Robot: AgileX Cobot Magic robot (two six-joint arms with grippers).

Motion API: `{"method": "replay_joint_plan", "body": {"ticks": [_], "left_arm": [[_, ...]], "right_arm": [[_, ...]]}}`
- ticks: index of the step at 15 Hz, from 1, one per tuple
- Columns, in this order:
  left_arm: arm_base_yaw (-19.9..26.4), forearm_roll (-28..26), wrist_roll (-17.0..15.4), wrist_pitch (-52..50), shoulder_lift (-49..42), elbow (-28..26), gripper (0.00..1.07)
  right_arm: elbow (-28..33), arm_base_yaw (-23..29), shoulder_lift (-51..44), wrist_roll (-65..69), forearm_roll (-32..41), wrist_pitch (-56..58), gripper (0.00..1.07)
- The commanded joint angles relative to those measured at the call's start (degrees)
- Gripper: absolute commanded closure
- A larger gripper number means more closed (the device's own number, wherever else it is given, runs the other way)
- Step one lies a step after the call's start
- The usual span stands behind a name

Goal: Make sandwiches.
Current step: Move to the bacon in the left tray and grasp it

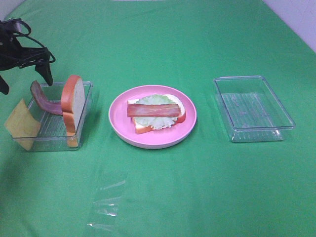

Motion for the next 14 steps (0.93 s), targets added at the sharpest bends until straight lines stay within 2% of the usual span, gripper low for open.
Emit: {"method": "replay_joint_plan", "body": {"ticks": [1, 5, 12, 14], "left_arm": [[-0.2, 1.7, -2.1, 6.2, 2.7, -4.9, 0.09], [-0.2, 3.0, -3.3, 8.7, 3.7, -9.7, 0.09], [-2.2, 4.3, -3.3, 8.4, 6.4, -9.8, 0.1], [-2.2, 4.6, -3.3, 8.7, 6.6, -9.8, 0.14]], "right_arm": [[0.2, -0.2, -1.9, -0.5, 0.3, -0.2, 0.1], [0.2, -0.2, -1.8, -0.5, 0.3, -0.2, 0.1], [0.2, -0.2, -1.8, -0.5, 0.3, -0.2, 0.1], [0.2, -0.2, -1.8, -0.5, 0.3, -0.2, 0.1]]}}
